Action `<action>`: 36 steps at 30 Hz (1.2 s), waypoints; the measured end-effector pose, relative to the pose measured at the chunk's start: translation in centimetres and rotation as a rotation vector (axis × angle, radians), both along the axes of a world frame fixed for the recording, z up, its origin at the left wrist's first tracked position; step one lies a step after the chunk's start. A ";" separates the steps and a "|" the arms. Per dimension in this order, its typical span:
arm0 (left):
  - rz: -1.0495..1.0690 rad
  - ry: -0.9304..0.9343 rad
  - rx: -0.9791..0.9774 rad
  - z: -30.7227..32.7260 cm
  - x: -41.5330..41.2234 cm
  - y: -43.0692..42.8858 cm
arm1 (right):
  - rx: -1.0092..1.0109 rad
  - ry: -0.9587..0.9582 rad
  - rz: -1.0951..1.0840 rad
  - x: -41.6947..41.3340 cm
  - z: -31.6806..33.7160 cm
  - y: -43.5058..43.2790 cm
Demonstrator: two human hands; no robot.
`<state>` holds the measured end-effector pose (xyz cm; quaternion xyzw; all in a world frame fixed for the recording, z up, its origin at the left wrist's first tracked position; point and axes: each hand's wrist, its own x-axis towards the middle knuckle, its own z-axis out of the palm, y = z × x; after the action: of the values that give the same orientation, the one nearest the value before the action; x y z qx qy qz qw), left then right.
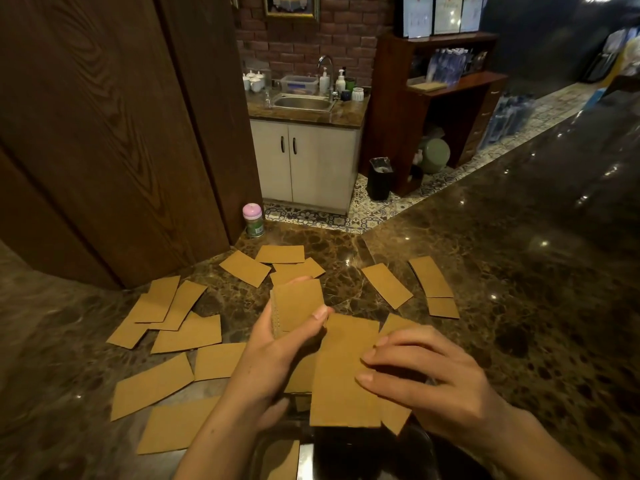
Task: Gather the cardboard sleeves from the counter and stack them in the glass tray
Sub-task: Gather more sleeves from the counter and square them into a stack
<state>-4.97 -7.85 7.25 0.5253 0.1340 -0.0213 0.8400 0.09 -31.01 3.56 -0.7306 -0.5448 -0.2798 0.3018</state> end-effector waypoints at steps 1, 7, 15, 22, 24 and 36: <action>-0.014 0.004 -0.010 0.0 -0.1 0.1 | -0.018 -0.028 -0.006 0.2 -0.2 -0.1; -0.097 0.006 0.023 -0.1 -0.9 -0.1 | -0.096 -0.105 -0.076 2.0 0.1 -0.6; 0.043 -0.082 0.039 0.8 -0.6 0.8 | 0.019 0.194 -0.100 3.3 2.7 -0.6; -0.119 -0.129 0.159 1.0 -0.7 1.6 | 0.291 1.077 -0.131 2.8 8.2 0.3; -0.223 -0.126 0.209 1.0 -0.6 1.5 | 0.055 1.044 -0.111 3.4 9.5 0.6; -0.227 -0.112 0.157 1.2 -0.4 2.0 | -0.462 0.873 -0.107 6.0 13.2 3.6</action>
<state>-5.39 -5.90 8.48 0.6015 0.0277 -0.0762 0.7948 6.09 -27.39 16.72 -0.8543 -0.3772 0.1654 0.3172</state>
